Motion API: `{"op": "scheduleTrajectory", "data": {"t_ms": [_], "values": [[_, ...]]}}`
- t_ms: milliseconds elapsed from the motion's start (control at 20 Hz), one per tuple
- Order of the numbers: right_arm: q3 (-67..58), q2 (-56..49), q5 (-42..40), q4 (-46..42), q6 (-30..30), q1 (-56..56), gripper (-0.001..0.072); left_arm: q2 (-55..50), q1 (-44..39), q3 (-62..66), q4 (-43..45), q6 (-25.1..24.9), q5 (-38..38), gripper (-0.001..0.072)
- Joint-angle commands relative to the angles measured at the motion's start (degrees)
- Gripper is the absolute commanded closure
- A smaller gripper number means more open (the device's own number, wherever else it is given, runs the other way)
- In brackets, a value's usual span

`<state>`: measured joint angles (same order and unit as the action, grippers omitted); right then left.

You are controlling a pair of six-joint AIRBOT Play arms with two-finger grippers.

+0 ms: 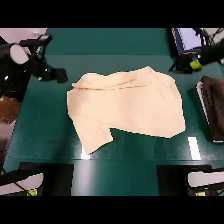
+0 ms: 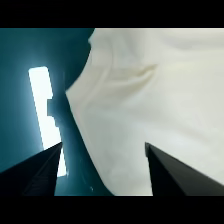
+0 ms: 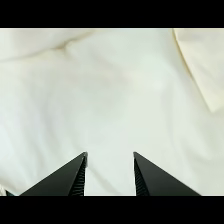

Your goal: Fold the shirts.

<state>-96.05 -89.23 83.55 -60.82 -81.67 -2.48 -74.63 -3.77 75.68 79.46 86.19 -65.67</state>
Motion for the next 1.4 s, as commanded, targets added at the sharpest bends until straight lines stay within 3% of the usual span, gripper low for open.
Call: {"op": "scheduleTrajectory", "data": {"t_ms": [0,250,400,550,600,650,700,750,850,900,950,1000,1150,1200,1350], "values": [[17.55,9.57,-4.07,3.50,1.86,2.71,0.0366,6.58,2.51,-14.88,-3.02,1.36,-0.44,0.0091],[31.32,18.86,-7.13,3.85,1.86,3.74,0.0366,7.76,2.51,-33.66,-12.76,1.33,9.14,0.0091],[33.09,21.35,-7.37,3.89,1.88,3.74,0.0366,7.74,2.05,-37.20,-21.51,-2.69,15.69,0.0092],[35.58,23.98,-8.46,3.63,1.86,3.80,0.0366,7.48,-1.53,-37.77,-22.49,-3.06,19.98,0.0093],[36.57,24.79,-8.37,3.63,1.86,4.20,0.0366,7.39,-2.45,-37.75,-22.45,-3.06,20.68,0.0123],[37.97,25.70,-8.31,3.63,1.86,5.16,0.0366,7.41,-2.60,-37.64,-22.49,-3.06,20.57,0.0387],[39.80,26.77,-8.33,3.63,1.86,6.80,0.0366,7.45,-2.38,-37.18,-22.27,-3.08,19.80,0.0605],[42.10,27.89,-8.13,3.56,1.86,9.01,0.0366,7.61,-2.36,-36.24,-21.99,-3.10,18.53,0.0682],[47.98,30.36,-7.08,0.74,1.79,15.30,0.0362,7.85,-2.38,-33.44,-21.62,-3.52,15.47,0.0683],[50.84,31.41,-6.88,-0.90,1.81,18.53,0.0319,7.87,-2.38,-31.93,-21.40,-3.78,14.40,0.0683],[53.86,32.20,-6.60,-1.64,1.79,22.21,0.0142,7.85,-2.38,-30.73,-21.38,-3.89,13.81,0.0683],[56.37,32.74,-6.10,-1.70,1.79,25.51,0.0115,7.85,-2.38,-29.66,-21.46,-4.00,13.64,0.0683],[63.30,33.46,-6.08,-1.68,1.79,31.23,0.0130,7.85,-2.38,-28.09,-21.46,-4.00,13.75,0.0683],[65.13,33.44,-6.62,-1.66,1.79,31.52,0.0171,7.85,-2.38,-28.06,-21.46,-4.00,13.70,0.0683],[68.83,33.44,-11.10,1.81,1.86,29.59,0.0204,7.85,-2.38,-28.06,-21.46,-4.00,13.57,0.0683]]}}
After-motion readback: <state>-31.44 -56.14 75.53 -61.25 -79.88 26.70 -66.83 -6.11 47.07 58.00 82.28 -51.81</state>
